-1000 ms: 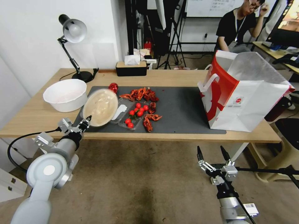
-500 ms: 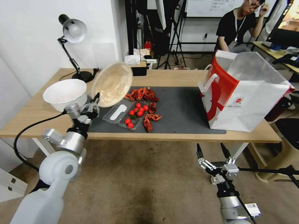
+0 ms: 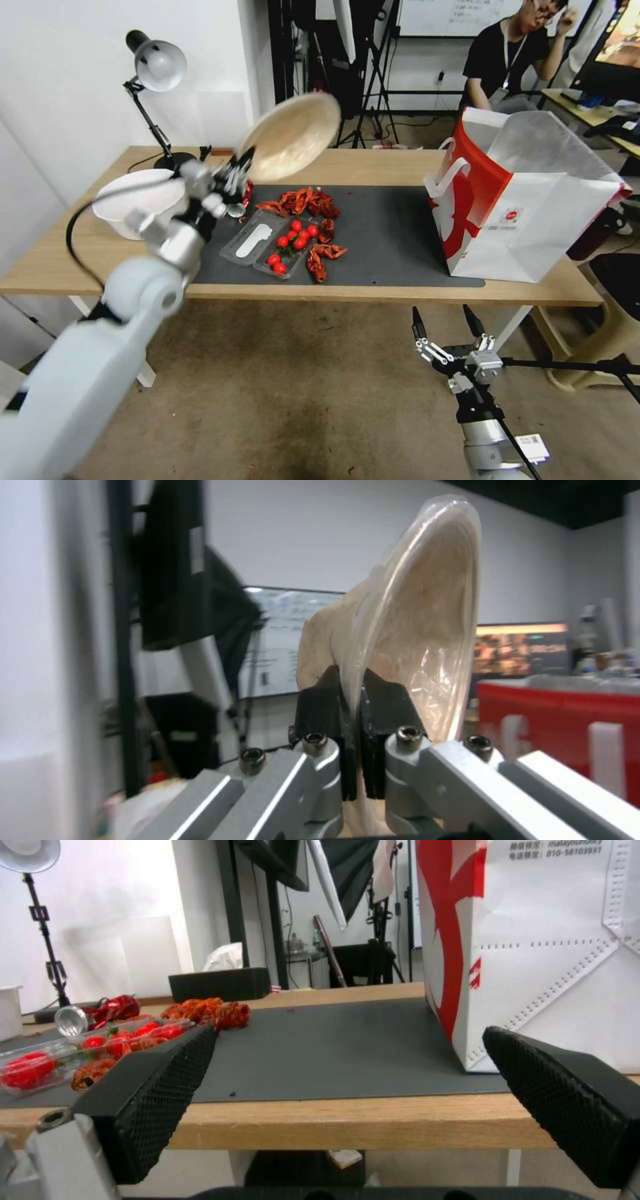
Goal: Pick up the trash from the table and place it into the takeout bag.
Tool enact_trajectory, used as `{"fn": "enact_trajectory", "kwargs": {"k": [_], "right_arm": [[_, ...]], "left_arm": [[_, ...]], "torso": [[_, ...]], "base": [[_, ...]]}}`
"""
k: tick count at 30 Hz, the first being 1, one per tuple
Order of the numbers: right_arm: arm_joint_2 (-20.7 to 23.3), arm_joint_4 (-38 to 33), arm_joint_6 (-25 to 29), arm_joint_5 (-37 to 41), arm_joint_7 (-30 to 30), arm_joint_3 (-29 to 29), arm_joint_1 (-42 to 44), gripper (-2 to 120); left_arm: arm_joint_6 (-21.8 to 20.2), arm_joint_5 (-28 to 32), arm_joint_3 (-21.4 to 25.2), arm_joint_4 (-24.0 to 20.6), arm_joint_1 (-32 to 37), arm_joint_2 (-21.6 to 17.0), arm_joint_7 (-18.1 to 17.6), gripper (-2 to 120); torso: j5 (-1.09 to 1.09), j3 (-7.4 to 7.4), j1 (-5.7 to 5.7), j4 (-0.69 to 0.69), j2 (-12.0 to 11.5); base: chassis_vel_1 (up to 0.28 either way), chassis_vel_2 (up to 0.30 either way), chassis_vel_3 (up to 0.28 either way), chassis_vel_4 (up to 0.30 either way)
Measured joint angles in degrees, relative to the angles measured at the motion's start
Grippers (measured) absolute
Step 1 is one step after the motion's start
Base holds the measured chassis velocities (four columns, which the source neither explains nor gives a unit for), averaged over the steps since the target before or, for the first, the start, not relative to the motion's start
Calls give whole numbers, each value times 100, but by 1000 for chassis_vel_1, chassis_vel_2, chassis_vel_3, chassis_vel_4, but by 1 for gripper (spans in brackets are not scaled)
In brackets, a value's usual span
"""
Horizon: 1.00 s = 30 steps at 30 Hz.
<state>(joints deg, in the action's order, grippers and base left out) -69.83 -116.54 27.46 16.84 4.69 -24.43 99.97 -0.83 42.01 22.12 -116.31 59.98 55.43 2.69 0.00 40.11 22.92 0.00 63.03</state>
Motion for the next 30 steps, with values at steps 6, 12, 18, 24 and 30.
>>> {"fn": "enact_trajectory", "kwargs": {"k": [6, 12, 18, 24, 30], "right_arm": [[-217, -107, 26, -127, -5, -125, 198, 100], [-447, -255, 59, -278, -9, -286, 457, 100], [-579, -277, 91, -357, -10, -326, 551, 100], [-595, -212, 106, -354, -4, -384, 556, 100], [-588, -194, 115, -345, -2, -390, 555, 100]], "left_arm": [[-7, 557, -1397, 552, -2043, -319, 130, 0], [-117, 429, -3061, 1525, -4013, 742, 125, 0], [-165, -80, -3797, 2483, -4909, 1685, 90, 0], [42, -952, -4713, 3295, -5584, 2359, 231, 0], [47, -1602, -4989, 3620, -5820, 2512, 204, 0]], "torso": [[3, 0, 0, 1, -1], [4, 1, 0, -1, -1], [1, 1, 1, 0, -2], [3, 0, 0, -2, -1], [1, 0, 0, 1, -1]], "base": [[0, 0, 0, 0], [0, 0, 0, 0], [0, 0, 0, 0], [0, 0, 0, 0], [0, 0, 0, 0]]}}
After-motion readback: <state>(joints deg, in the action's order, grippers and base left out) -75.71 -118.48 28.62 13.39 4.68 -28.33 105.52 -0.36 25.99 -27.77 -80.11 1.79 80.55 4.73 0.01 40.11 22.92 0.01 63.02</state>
